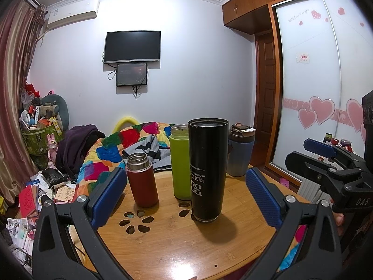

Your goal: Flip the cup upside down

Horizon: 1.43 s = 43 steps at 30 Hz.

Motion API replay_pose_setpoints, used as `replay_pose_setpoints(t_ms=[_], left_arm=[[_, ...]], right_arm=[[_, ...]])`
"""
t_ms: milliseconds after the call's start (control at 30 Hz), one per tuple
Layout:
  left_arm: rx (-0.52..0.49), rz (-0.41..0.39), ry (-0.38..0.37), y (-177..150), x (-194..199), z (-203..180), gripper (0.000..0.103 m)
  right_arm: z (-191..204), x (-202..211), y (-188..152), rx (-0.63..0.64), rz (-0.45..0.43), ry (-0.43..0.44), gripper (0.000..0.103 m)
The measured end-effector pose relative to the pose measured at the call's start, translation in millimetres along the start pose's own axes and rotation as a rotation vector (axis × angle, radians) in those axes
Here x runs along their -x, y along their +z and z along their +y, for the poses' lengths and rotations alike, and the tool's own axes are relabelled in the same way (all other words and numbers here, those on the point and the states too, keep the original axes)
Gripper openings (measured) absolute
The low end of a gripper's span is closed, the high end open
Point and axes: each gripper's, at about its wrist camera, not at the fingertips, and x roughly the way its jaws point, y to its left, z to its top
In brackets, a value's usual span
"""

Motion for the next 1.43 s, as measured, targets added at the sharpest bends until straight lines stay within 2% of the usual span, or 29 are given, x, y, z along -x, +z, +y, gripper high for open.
replay_pose_setpoints(t_ms=[800,1433], left_arm=[[0.000,-0.028,0.005,2.9,5.0,-2.5,0.103],[0.011,-0.015,-0.005,2.1,5.2,-0.7,0.103]], right_arm=[[0.5,-0.3,-0.6,0.001,0.000,0.000,0.103],[0.9,0.1,-0.5,0.003,0.000,0.000,0.103]])
